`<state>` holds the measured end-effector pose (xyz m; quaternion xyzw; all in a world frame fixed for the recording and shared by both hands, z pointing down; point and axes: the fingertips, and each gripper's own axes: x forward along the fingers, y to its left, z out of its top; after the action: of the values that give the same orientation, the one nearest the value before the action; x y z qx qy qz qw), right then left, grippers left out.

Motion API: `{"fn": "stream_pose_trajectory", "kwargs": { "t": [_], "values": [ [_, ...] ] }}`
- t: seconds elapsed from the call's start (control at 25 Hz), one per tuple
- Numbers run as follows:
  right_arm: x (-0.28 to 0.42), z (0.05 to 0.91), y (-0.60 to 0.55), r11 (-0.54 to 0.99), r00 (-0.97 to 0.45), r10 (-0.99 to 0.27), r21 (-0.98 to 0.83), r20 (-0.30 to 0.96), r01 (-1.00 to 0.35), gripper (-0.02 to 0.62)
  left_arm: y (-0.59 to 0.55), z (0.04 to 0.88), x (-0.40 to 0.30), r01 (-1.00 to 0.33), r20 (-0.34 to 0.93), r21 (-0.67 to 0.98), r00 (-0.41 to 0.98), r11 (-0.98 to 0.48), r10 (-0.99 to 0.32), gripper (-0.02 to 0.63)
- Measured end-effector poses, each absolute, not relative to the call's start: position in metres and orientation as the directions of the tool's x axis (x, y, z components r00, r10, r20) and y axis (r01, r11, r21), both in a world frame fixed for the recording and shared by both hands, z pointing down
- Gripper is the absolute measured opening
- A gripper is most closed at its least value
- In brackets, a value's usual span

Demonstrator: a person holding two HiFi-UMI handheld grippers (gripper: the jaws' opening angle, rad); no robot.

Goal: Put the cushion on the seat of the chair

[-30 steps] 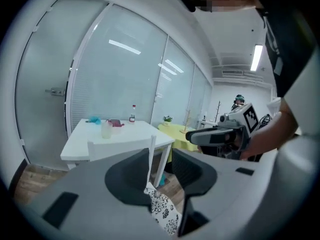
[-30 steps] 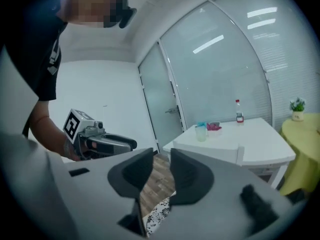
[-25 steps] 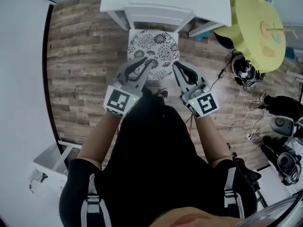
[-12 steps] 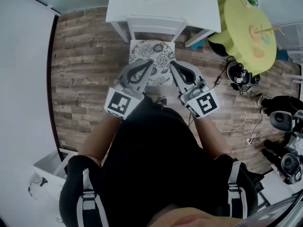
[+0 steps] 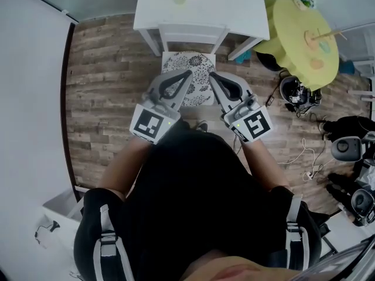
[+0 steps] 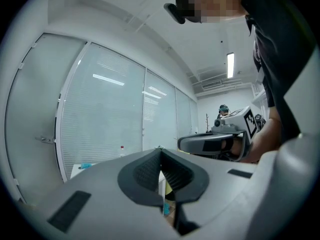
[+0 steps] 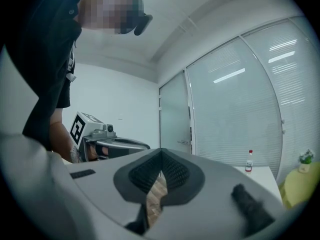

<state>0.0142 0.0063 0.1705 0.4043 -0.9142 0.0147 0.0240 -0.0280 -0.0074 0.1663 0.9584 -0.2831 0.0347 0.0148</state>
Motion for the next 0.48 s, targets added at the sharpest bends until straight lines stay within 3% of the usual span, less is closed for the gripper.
{"fn": "stream_pose_trajectory", "kwargs": {
  "t": [0.48],
  "values": [
    [0.0157,0.1707,0.0103,0.664,-0.664,-0.746,-0.006,0.061,-0.747,0.014,-0.0044,0.1625,-0.0246,-0.521,0.064,0.01,0.852,-0.854,-0.519,0.011]
  ]
}}
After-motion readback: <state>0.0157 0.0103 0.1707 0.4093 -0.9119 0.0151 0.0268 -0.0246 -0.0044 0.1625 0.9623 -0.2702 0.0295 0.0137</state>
